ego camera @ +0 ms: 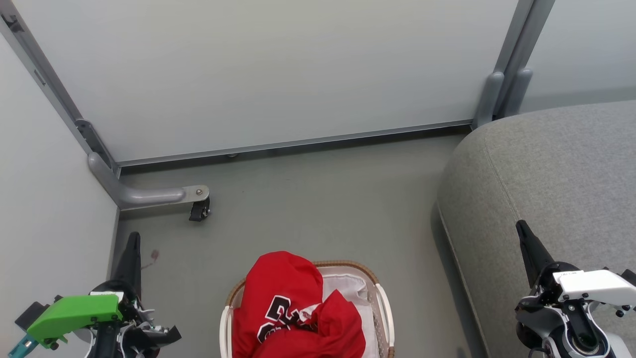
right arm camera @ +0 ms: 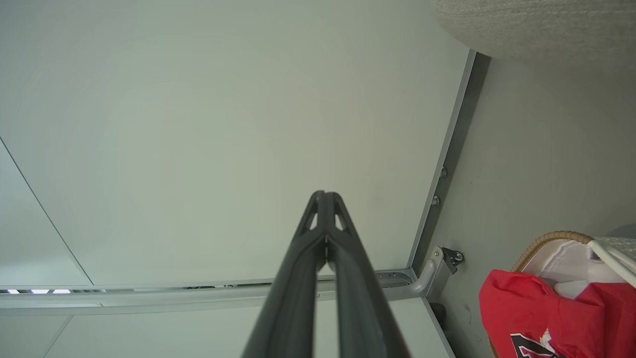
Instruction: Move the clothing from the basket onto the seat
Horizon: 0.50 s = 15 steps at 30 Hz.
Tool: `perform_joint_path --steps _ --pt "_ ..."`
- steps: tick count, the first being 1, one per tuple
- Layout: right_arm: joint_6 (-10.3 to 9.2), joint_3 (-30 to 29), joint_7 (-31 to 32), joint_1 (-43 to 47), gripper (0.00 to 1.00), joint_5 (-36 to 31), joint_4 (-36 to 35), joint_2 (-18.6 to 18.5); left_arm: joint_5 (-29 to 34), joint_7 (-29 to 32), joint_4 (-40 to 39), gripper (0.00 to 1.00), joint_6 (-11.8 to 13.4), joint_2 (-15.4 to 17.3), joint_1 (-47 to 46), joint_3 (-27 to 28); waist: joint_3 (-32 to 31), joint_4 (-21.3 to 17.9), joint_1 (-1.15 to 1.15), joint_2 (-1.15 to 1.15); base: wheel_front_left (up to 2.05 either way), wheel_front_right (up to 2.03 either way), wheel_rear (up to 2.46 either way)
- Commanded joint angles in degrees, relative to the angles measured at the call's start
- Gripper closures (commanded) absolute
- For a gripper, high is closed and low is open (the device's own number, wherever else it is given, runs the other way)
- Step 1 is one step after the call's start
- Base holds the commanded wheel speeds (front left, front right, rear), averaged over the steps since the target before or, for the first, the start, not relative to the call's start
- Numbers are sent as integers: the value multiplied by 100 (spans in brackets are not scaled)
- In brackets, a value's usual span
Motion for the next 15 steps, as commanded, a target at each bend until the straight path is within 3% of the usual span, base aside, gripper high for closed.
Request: perform_joint_path --steps 1,2,3,15 --pt "-2 -9 14 65 100 17 -16 -36 -17 15 -7 100 -39 29 -66 7 0 0 0 0 0 0 0" --pt "-2 -9 14 65 100 17 -16 -36 -17 14 -7 100 -39 29 -66 7 0 0 0 0 0 0 0" --pt "0 1 -1 2 0 -1 19 5 0 -1 15 0 3 -3 7 -3 0 0 0 0 0 0 0" --pt "-2 112 -271 123 0 -225 108 45 155 -273 37 0 5 -21 160 -311 5 -2 0 0 0 0 0"
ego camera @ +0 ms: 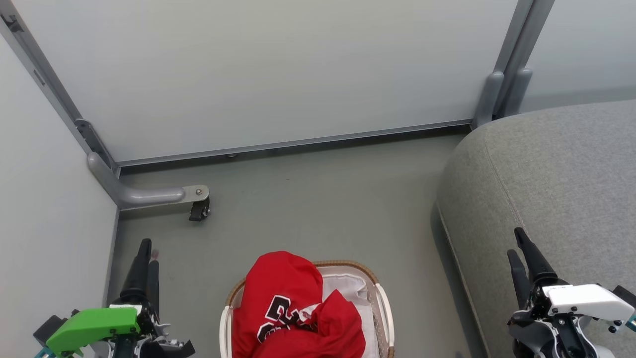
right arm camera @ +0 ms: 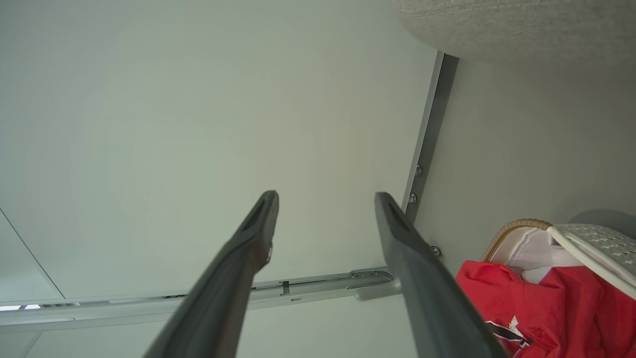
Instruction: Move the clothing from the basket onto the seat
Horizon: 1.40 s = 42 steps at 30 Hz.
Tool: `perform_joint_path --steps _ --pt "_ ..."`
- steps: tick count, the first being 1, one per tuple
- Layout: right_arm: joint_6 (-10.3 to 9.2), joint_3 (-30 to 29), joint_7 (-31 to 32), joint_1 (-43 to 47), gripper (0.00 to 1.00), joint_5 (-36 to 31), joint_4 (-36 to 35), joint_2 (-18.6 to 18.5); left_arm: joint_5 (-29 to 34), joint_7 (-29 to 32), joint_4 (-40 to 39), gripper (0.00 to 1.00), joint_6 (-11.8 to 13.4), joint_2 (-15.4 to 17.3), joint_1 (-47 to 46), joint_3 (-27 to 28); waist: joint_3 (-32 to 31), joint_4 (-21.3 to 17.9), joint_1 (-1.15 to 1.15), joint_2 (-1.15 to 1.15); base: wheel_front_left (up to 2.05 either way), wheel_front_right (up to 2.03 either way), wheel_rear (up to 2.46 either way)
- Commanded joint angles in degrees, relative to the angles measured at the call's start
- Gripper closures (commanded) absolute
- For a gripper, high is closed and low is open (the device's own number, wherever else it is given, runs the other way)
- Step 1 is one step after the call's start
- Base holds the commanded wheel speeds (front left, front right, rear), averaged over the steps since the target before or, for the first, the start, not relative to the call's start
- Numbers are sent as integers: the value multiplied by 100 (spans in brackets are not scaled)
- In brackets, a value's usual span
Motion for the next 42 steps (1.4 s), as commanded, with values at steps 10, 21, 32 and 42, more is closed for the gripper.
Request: perform_joint_path --steps 10,21,32,42 --pt "2 -142 -342 -24 0 -1247 -283 -55 656 -323 -249 0 0 27 -75 -248 4 0 0 0 0 0 0" --pt "2 -69 -591 1 0 -3033 -818 -64 2004 -571 -626 0 146 33 -175 -425 25 -4 0 0 0 0 0" --pt "2 153 -821 79 0 -4469 -1076 -73 3457 -798 -801 0 375 39 -178 -736 43 -1 0 0 0 0 0" --pt "2 293 -1006 160 0 -5459 -983 -80 4656 -983 -627 0 435 45 -113 -1001 46 -1 0 0 0 0 0"
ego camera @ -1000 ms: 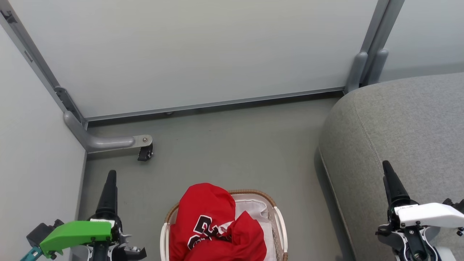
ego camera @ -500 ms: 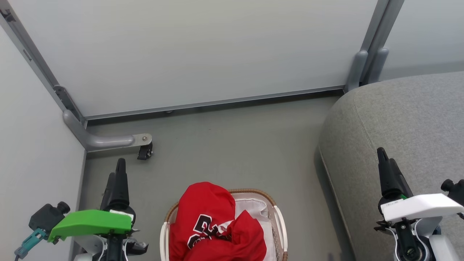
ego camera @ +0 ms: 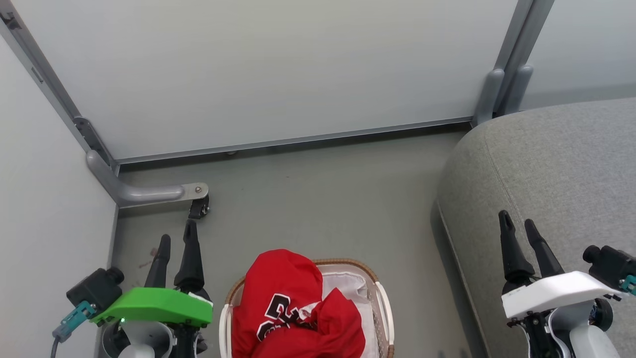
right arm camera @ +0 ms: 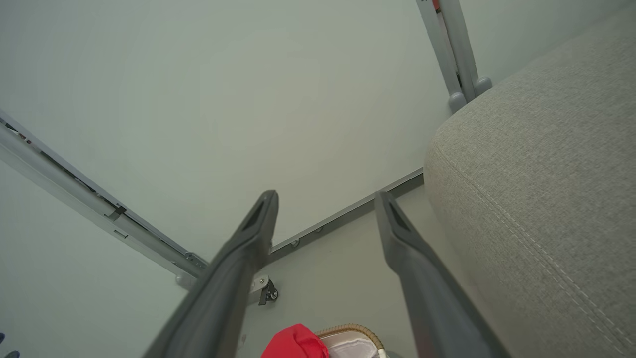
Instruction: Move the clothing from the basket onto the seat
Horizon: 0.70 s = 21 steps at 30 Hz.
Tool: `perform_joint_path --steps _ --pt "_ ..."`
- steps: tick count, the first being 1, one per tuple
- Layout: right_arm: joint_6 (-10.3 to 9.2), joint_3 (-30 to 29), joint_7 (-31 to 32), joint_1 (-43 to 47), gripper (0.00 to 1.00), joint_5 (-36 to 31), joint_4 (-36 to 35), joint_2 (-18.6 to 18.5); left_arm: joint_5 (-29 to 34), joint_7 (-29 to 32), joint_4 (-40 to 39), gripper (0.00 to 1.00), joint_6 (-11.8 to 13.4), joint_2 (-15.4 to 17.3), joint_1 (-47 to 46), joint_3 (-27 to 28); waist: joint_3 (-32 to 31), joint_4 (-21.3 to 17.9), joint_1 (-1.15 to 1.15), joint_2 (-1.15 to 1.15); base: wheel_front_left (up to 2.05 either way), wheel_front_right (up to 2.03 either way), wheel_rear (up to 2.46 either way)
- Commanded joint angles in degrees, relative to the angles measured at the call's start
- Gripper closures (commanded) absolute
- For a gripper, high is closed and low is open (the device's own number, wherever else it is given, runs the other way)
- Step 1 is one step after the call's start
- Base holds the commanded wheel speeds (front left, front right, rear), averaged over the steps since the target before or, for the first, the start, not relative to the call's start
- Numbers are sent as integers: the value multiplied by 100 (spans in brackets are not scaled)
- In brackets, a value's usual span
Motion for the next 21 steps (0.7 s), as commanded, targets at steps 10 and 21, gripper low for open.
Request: perform_joint_path --steps 10,21 --pt "3 80 -223 19 0 -869 76 -44 925 -211 89 0 33 40 9 -61 3 8 0 0 0 0 0" --pt "2 168 -391 35 0 -1557 142 -52 1463 -378 345 0 31 45 35 -176 -4 35 0 0 0 0 0"
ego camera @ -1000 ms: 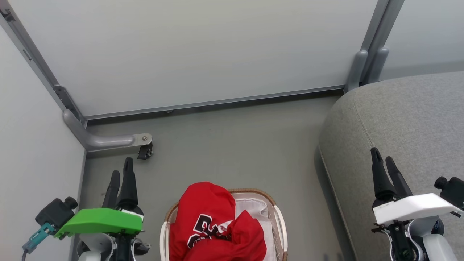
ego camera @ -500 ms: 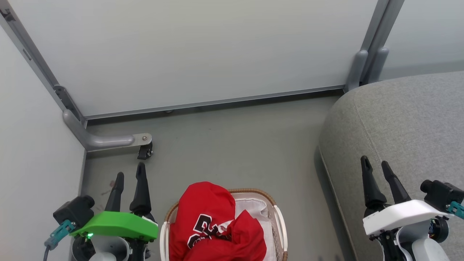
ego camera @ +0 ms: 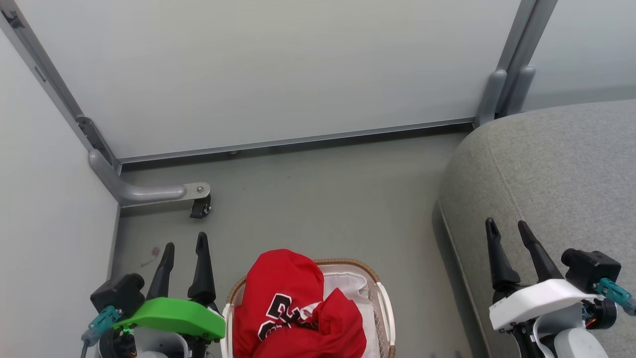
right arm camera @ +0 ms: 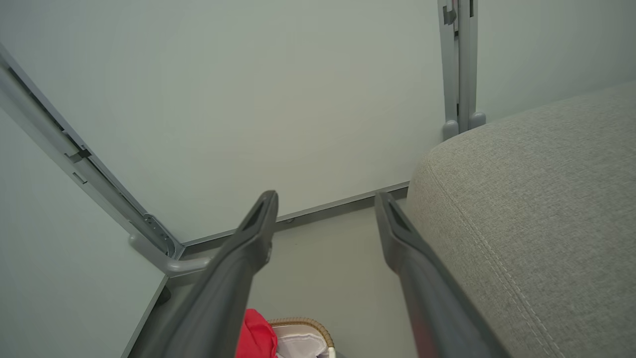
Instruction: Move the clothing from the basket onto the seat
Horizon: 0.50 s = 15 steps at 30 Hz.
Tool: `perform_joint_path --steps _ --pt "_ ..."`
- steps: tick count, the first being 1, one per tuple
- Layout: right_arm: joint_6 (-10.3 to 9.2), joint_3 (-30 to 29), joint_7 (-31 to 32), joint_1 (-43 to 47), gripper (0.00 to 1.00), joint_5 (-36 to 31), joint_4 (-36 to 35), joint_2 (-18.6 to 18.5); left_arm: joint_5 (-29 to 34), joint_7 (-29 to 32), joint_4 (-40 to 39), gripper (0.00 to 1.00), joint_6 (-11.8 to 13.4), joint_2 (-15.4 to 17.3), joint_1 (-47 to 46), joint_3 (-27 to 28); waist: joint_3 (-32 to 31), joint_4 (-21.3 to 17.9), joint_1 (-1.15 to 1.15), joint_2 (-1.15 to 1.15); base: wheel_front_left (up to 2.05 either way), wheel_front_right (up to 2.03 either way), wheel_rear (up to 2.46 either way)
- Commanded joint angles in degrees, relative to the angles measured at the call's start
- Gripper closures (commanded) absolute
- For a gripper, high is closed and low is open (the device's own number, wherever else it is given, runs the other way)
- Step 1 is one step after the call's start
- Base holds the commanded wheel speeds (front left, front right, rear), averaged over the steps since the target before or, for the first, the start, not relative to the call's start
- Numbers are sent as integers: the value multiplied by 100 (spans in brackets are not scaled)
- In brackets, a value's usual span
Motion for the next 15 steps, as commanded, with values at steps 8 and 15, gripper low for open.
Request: perform_joint_path --steps 8,15 --pt "3 -11 -157 42 0 -528 -7 -43 372 -145 95 0 59 42 17 -56 -4 10 0 0 0 0 0" --pt "3 -14 -248 51 0 -914 25 -47 675 -240 211 0 78 43 -11 -90 0 21 0 0 0 0 0"
